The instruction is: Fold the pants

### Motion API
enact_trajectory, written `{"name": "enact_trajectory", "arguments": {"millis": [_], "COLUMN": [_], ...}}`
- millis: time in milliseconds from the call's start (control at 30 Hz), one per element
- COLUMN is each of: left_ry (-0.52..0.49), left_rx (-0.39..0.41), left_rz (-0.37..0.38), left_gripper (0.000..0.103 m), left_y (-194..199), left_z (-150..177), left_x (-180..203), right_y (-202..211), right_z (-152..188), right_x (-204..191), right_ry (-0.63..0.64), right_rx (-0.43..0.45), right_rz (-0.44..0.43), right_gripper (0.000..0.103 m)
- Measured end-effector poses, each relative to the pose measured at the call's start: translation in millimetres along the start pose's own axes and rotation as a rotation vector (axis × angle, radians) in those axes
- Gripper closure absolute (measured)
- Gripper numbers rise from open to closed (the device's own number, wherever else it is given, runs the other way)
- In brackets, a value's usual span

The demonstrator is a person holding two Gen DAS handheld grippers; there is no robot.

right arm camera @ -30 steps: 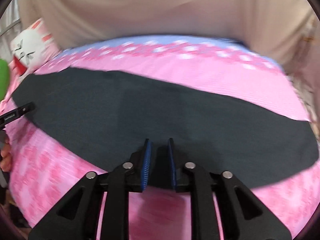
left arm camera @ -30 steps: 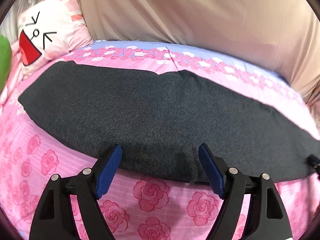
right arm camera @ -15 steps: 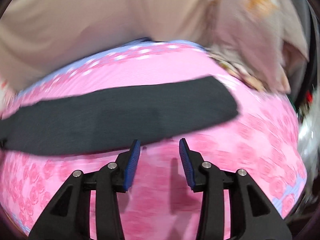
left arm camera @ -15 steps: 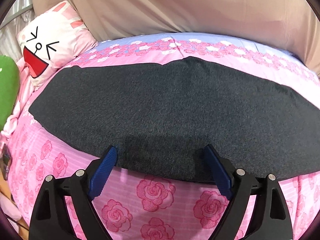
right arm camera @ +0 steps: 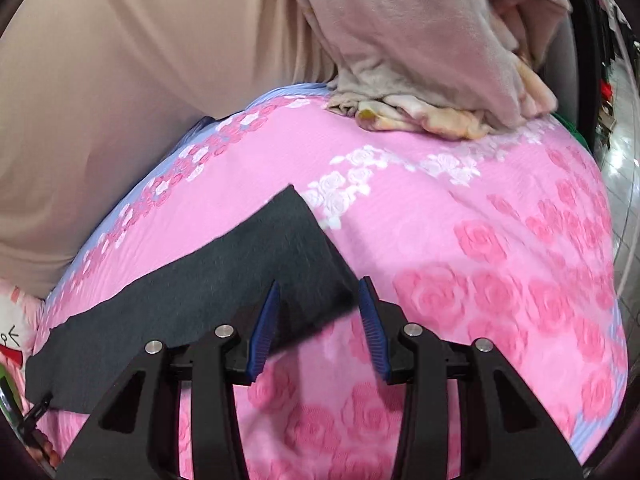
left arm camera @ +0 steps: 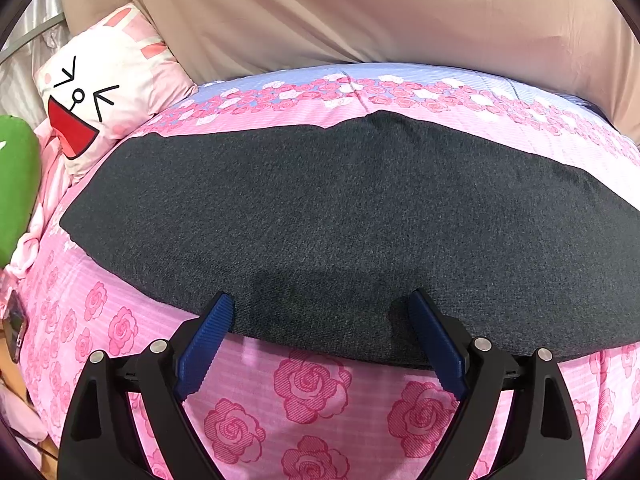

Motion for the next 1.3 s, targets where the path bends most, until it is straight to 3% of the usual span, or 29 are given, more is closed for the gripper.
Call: {"name": "enact_trajectory", "arguments": {"millis": [33, 133, 233, 333, 400, 533, 667, 733, 800, 867, 967, 1067, 1300], "left_ry": [0.001, 0.0, 0.0, 0.001, 0.002, 0.004, 0.006, 0.011, 0.016, 0.02, 0.024, 0.025, 0.042], "left_rx": [0.0, 0.0, 0.0, 0.0, 0.0, 0.001, 0.002, 0.004, 0.007, 0.009, 0.009, 0.009, 0.017], "left_rz": [0.0, 0.0, 0.0, 0.001, 0.002, 0.005, 0.006, 0.011, 0.017, 0.023, 0.029, 0.03, 0.063], "left_gripper": [0.016, 0.015, 0.015, 0.015, 0.015, 0.015, 0.015, 0.015, 0.015, 0.015, 0.015, 0.015, 0.013], "left_y": [0, 0, 0, 0, -1, -1, -1, 0, 0, 1, 1, 1, 3], "left_z": [0, 0, 0, 0, 1, 1, 1, 1, 1, 1, 1, 1, 1], "left_x": [0, 0, 0, 0, 0, 0, 0, -1, -1, -2, -2, -2, -4], "right_y": [2, 20, 3, 16, 26, 15, 0, -5, -9, -9, 5, 24, 52], "right_z": [-1, -3, 5, 4, 4, 11, 12, 10, 8, 8, 5, -2, 11], "right_x": [-4, -14, -1, 3, 5, 7, 1, -3, -6, -9, -31, -77, -263], "right_ry": [0.024, 0.126, 0.107, 0.048, 0.012, -0.024, -0.008, 0.003, -0.001, -0.019, -0.023, 0.006, 0.279], "right_rx": [0.006, 0.065, -0.018, 0.026, 0.04, -0.013, -0.039, -0.042, -0.046, -0.042, 0.011, 0.046, 0.048], "right_rz": [0.008, 0.125, 0.153, 0.122, 0.112, 0.059, 0.076, 0.074, 0.056, 0.014, -0.036, -0.166, -0.441], "right_gripper": [0.1, 0.1, 0.099, 0.088, 0.067, 0.061, 0.048, 0.049, 0.066, 0.094, 0.099, 0.1, 0.1]}}
Point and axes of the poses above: each gripper's, at about its wrist camera, not at the fingertips, and y roughly against the way its jaws point, x to its right, z to its underside, the point moved 3 cm from there along -y, roughly the way its jaws point, and after that the axes turned 4 degrees about -z, right-handed, at the moved point
